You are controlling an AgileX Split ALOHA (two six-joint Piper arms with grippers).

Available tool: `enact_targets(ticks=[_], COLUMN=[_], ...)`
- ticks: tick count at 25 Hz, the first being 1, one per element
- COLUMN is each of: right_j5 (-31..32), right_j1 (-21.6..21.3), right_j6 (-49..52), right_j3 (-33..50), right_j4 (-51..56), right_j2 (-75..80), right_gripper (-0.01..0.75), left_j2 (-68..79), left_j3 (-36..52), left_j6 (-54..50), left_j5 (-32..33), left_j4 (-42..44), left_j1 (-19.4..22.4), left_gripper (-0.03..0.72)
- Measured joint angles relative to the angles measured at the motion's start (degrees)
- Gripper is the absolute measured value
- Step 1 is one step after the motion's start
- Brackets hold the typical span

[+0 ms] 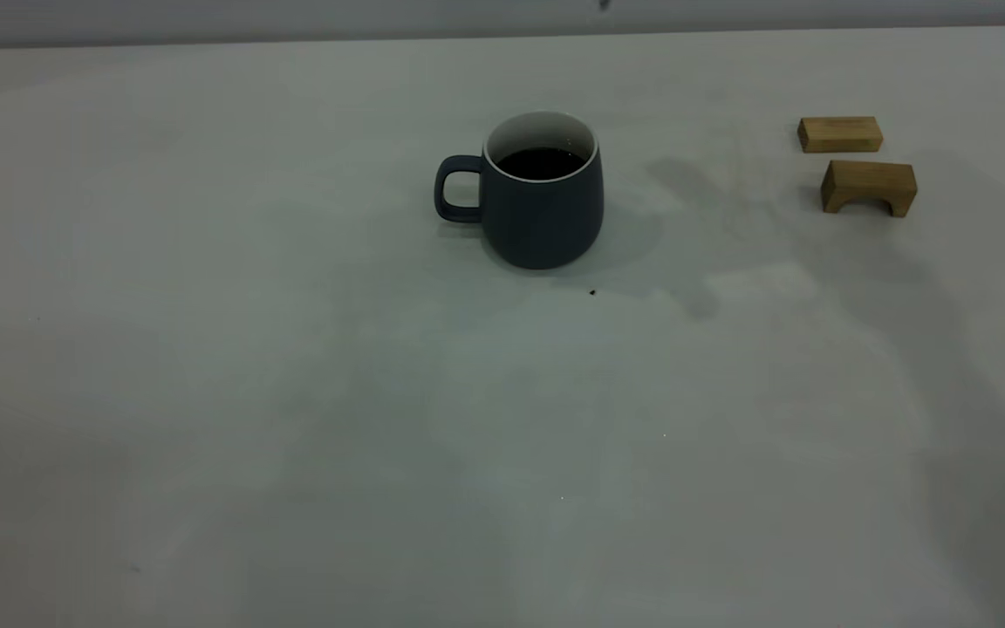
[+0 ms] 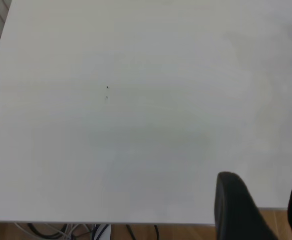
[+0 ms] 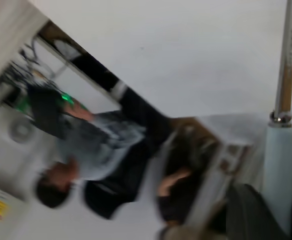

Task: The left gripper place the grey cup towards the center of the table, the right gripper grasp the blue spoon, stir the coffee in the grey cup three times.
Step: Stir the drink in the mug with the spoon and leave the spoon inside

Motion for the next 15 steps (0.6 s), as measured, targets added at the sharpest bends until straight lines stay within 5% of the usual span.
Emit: enact_targets(ticks=[6, 15], right_j5=[0.0, -0.1], right_j1=[0.6, 1.1], right_j6=[11.4, 11.5], right_j3=[0.0, 0.0], right_j4=[2.1, 13.3], right_j2=[0.1, 5.5], right_gripper=[0.13, 0.13], left_j2=[0.0, 0.0], left_j3=[0.0, 0.0], left_j6=[0.0, 0.0], left_j5=[0.0, 0.0], left_j4=[0.0, 0.0], left_j1=[0.0, 0.0], left_gripper=[0.333, 0.333])
